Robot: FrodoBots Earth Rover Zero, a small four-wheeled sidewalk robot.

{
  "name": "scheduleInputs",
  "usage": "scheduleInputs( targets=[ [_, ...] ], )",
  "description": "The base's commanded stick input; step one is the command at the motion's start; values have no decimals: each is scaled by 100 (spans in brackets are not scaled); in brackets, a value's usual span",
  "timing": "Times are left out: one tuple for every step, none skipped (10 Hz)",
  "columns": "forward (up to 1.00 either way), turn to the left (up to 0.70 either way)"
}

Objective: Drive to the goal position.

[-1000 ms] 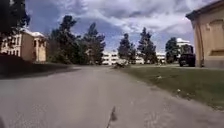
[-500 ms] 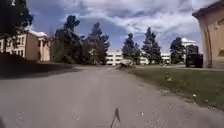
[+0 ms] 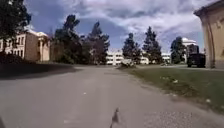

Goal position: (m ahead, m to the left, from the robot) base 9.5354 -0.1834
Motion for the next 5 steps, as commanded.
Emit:
scheduleInputs(
  targets=[
    [70, 27],
    [70, 22],
    [70, 0],
    [70, 0],
    [70, 0]
  ],
)
